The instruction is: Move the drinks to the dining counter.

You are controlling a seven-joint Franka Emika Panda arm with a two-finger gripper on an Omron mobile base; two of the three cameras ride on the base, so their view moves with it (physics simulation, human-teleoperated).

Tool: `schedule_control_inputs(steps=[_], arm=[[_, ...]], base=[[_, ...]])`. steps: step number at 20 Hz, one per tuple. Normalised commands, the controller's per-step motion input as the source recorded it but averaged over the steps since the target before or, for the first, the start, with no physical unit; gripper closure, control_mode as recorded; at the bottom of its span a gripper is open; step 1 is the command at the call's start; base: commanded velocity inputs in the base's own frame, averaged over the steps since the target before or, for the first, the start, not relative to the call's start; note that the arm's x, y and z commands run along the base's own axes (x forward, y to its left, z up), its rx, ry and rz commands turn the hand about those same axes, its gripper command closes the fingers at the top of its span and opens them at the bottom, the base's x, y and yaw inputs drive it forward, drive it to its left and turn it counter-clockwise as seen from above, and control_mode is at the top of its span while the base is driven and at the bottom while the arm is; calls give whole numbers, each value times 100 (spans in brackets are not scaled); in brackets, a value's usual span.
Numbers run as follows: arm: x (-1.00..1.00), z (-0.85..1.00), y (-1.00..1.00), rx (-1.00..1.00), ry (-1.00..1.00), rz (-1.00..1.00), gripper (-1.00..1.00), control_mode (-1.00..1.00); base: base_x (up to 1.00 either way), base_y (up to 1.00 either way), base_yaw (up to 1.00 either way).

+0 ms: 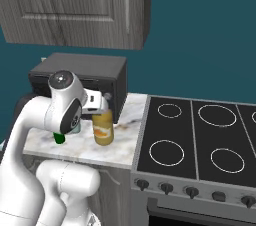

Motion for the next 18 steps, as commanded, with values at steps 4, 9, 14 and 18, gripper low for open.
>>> schedule_control_inputs(steps=[4,9,14,18], arm=[[31,0,0,0,0,0,-100,-100],[33,0,-2,0,0,0,-100,-100],[34,0,-2,0,0,0,-100,-100],[40,0,0,0,0,0,-100,-100]], base=[[0,0,0],[0,0,0],[0,0,0],[0,0,0]])
